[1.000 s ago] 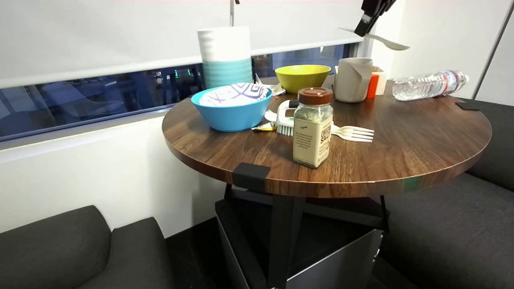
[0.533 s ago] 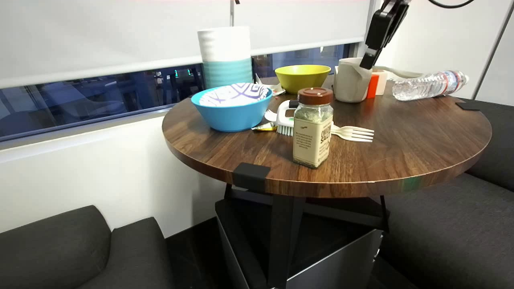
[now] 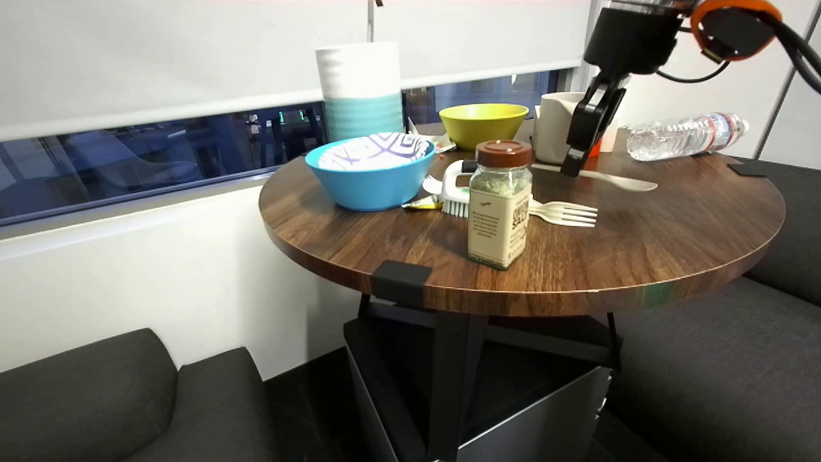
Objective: Put the dice on the spoon, lift the spoon and then put the dice in the white mug
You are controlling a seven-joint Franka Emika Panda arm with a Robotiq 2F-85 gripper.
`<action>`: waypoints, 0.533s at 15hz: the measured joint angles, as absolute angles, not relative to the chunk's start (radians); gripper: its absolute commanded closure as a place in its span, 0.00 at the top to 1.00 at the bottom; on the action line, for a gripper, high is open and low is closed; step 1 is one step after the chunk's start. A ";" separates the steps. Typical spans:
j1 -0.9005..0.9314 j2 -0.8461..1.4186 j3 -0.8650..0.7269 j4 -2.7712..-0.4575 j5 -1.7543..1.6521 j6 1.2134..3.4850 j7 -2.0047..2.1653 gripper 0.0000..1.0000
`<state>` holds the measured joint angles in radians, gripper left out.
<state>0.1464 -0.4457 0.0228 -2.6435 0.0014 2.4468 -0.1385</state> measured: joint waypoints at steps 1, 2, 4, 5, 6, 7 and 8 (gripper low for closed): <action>0.149 -0.429 0.023 -2.645 0.009 2.460 -0.139 0.03; 0.150 -0.415 0.023 -2.644 0.013 2.469 -0.138 0.03; 0.150 -0.396 0.023 -2.644 0.018 2.481 -0.138 0.39; 0.150 -0.392 0.023 -2.642 0.018 2.482 -0.136 0.46; 0.149 -0.390 0.023 -2.641 0.019 2.484 -0.136 0.51; 0.149 -0.389 0.023 -2.640 0.019 2.487 -0.136 0.58; 0.149 -0.389 0.023 -2.640 0.019 2.489 -0.135 0.66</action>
<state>0.1487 -0.3890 0.0230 -2.6398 0.0186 2.4894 -0.1351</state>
